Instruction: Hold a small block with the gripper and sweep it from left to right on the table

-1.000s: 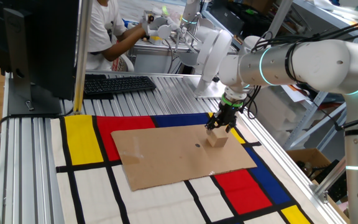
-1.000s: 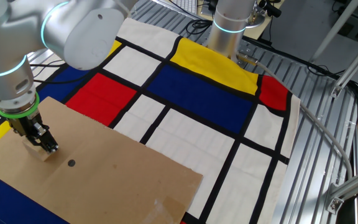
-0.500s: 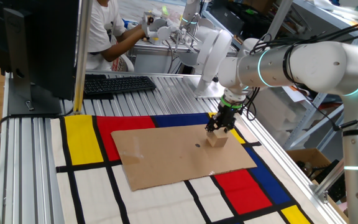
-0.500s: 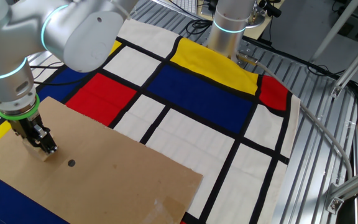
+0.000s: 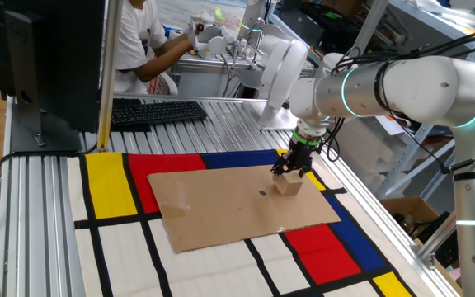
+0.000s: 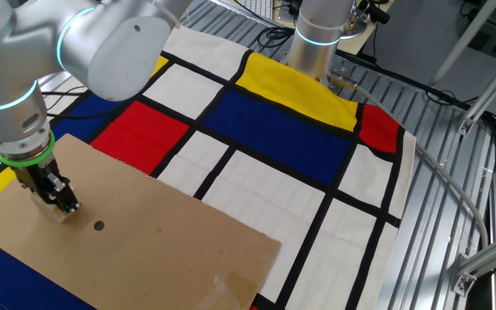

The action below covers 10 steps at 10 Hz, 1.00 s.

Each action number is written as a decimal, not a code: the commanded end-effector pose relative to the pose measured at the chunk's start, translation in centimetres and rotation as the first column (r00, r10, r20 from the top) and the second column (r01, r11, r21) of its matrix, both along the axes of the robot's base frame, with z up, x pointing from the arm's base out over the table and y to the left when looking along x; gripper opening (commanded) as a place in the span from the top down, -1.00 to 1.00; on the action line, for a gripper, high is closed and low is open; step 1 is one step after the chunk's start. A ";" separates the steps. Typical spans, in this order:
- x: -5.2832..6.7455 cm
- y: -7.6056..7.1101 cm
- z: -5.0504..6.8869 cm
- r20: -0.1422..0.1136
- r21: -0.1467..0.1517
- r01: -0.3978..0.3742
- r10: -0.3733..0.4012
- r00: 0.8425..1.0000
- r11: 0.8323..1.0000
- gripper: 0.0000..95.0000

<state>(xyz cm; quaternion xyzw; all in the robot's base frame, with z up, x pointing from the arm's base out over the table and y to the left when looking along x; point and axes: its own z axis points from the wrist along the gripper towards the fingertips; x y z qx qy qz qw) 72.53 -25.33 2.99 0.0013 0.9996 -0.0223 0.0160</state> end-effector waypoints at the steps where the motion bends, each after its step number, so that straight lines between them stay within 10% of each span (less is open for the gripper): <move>1: 0.0 0.0 -0.1 -0.001 0.003 0.000 0.000 1.000 1.000 -1.00; 6: 0.0 -0.2 -0.6 -0.001 0.008 -0.003 0.003 1.000 1.000 -1.00; 7: 0.0 -0.3 -0.6 -0.001 0.009 -0.003 0.003 1.000 1.000 -0.60; 10: 0.0 -0.3 -0.8 -0.002 0.011 -0.004 0.004 1.000 1.000 -0.60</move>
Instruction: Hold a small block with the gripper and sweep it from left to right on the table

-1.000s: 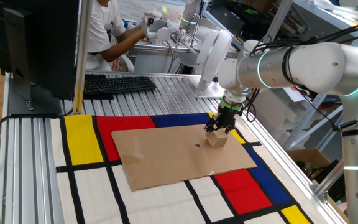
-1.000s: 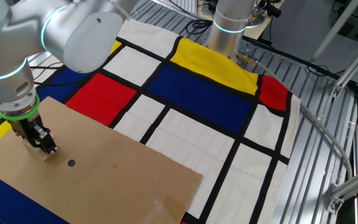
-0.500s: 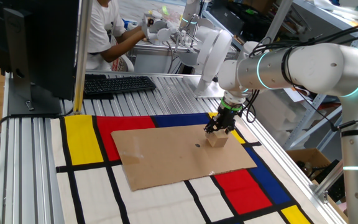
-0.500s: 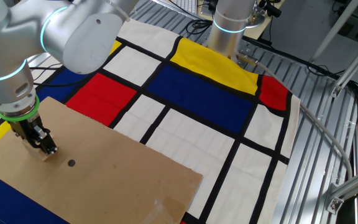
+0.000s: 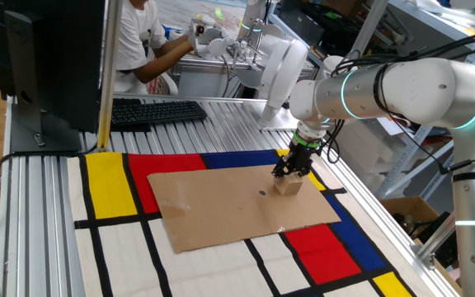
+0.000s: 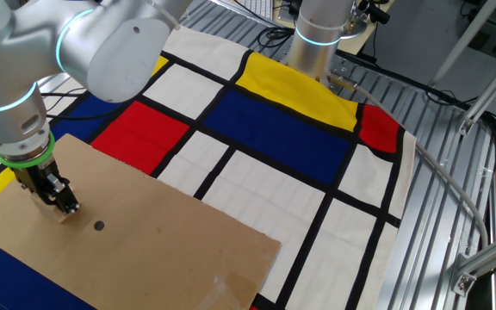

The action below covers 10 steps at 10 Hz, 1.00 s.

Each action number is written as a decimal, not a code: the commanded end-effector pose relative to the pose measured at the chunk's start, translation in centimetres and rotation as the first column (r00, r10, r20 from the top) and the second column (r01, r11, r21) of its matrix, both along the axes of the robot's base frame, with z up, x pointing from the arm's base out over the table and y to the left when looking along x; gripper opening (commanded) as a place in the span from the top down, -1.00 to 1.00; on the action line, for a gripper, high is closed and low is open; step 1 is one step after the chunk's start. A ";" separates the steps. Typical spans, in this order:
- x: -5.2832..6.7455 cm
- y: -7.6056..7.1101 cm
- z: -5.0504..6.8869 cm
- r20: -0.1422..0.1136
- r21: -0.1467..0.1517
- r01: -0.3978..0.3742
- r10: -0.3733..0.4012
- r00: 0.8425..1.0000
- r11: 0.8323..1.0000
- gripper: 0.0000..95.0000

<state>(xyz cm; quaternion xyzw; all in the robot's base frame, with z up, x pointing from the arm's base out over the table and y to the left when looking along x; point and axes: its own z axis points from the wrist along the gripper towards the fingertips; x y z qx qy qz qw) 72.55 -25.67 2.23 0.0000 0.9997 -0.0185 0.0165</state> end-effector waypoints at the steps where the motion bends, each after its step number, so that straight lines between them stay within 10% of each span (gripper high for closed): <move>1: -0.1 0.0 -0.1 -0.002 0.004 -0.001 0.001 1.000 1.000 -0.60; 10: -0.2 -0.2 -0.3 -0.003 0.012 -0.010 0.010 1.000 1.000 -0.60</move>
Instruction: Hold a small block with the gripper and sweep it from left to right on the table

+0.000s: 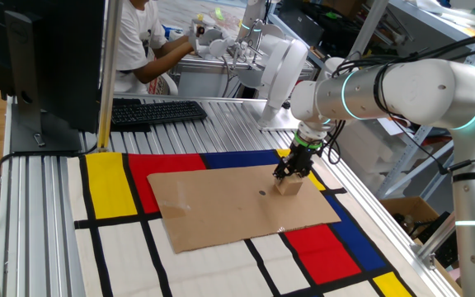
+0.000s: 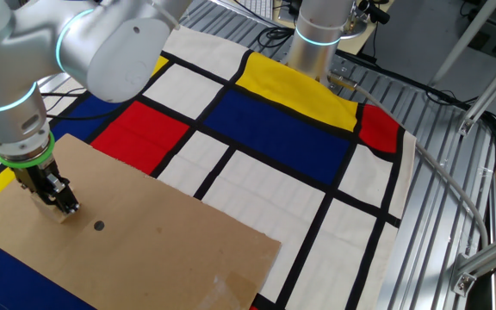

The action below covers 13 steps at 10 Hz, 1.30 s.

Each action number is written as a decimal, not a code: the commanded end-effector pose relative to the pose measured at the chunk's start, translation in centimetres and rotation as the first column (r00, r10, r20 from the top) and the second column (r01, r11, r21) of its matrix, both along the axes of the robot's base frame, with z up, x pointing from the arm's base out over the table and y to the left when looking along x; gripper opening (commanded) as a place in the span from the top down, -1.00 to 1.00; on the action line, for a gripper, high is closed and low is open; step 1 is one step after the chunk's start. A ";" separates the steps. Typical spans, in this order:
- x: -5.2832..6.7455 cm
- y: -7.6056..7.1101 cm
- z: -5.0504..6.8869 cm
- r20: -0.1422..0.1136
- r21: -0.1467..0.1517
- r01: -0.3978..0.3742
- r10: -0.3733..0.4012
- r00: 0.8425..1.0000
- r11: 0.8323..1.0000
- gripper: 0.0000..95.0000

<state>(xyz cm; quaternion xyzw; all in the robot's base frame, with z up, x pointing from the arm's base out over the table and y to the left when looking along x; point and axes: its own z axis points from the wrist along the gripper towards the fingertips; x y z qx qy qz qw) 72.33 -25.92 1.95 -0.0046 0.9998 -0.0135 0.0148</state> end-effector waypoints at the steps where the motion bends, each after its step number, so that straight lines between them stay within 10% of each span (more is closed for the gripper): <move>1: 0.0 0.0 0.0 0.000 0.005 -0.003 0.003 1.000 1.000 -0.60; 2: 0.0 0.0 0.0 -0.001 0.004 -0.009 0.009 1.000 1.000 -0.20; 8: -0.2 0.1 0.2 -0.001 0.001 -0.010 0.010 1.000 1.000 -0.20; 9: -0.2 0.1 0.2 -0.001 0.003 -0.015 0.015 1.000 1.000 0.20; 13: -0.2 0.1 0.2 -0.001 0.010 -0.019 0.019 1.000 1.000 0.20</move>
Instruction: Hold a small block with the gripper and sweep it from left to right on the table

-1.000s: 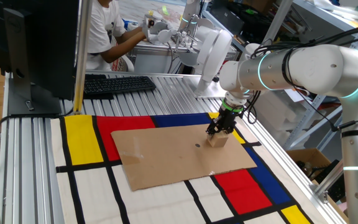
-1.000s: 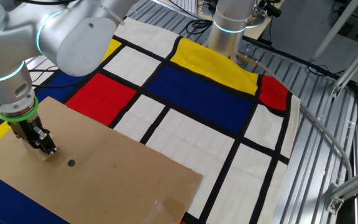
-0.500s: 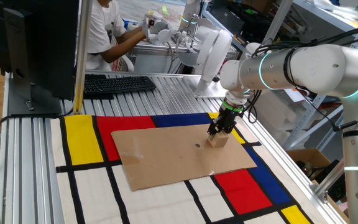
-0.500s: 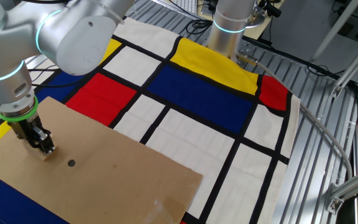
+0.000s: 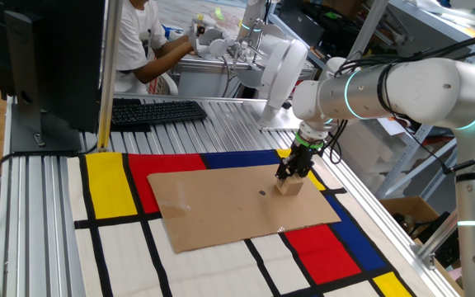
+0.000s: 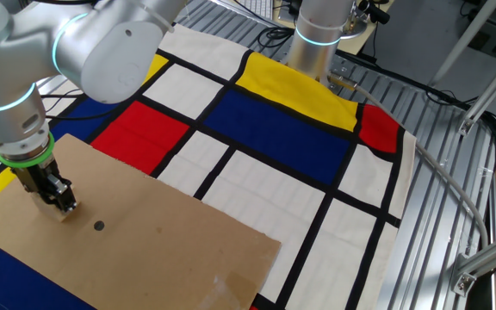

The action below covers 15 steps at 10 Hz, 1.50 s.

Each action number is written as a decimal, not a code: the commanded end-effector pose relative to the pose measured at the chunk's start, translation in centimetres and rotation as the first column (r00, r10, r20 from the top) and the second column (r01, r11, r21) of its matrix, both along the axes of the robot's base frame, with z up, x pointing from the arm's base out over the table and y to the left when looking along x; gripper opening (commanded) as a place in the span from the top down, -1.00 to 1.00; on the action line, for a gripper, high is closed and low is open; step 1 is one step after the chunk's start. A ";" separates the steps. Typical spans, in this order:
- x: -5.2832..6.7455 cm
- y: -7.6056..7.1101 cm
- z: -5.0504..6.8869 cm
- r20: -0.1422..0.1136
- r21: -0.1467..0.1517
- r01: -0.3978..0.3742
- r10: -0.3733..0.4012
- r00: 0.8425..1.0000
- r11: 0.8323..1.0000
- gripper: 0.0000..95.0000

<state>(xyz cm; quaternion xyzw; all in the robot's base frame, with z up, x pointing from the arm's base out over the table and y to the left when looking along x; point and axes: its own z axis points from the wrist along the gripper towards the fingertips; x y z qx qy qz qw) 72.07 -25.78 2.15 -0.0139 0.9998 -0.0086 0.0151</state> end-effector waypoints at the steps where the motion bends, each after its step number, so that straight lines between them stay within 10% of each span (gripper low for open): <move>1: 0.1 0.0 0.0 -0.003 0.001 -0.004 0.004 1.000 1.000 0.20; 4: 0.1 0.0 0.0 0.000 0.001 -0.008 0.008 1.000 1.000 0.20; 5: 0.1 0.0 0.0 -0.001 0.003 -0.008 0.008 1.000 1.000 0.60; 10: 0.1 -0.1 0.0 -0.002 0.009 -0.004 0.004 1.000 1.000 0.60; 11: 0.1 -0.1 0.0 -0.001 0.009 -0.004 0.004 1.000 1.000 1.00; 15: 0.1 -0.1 0.0 -0.003 0.017 -0.008 0.008 1.000 1.000 1.00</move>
